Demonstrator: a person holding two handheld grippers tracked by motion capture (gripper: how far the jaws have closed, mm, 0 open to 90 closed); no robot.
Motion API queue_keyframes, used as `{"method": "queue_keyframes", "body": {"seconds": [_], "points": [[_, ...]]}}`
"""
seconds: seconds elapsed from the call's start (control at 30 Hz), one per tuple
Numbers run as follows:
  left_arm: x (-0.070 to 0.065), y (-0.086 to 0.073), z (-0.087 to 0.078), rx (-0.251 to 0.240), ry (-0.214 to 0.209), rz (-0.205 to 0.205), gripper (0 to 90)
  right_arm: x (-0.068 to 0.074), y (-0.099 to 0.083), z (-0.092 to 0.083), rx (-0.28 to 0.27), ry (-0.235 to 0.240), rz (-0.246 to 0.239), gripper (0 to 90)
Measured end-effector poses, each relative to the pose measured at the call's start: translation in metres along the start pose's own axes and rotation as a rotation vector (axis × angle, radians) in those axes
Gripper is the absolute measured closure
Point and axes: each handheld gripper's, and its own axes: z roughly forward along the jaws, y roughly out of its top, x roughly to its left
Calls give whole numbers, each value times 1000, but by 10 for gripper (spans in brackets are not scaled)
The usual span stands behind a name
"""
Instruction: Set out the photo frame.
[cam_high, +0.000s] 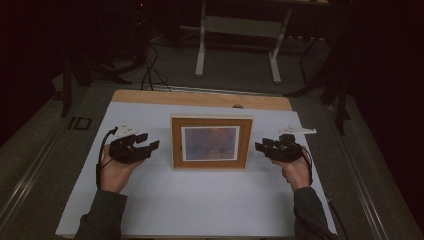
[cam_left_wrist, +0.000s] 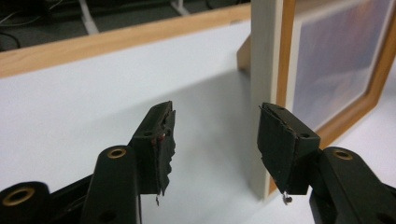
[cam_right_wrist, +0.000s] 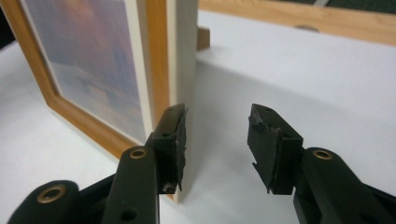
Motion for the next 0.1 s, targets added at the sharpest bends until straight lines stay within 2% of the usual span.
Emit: {"method": "queue_keyframes", "body": {"seconds": [0.03, 0.1], "points": [[-3, -8, 2, 17, 28, 15, 464, 0, -3, 0, 6, -4, 1, 562], [-7, -18, 5, 35, 56, 27, 460, -1, -10, 1, 24, -14, -5, 561]]}}
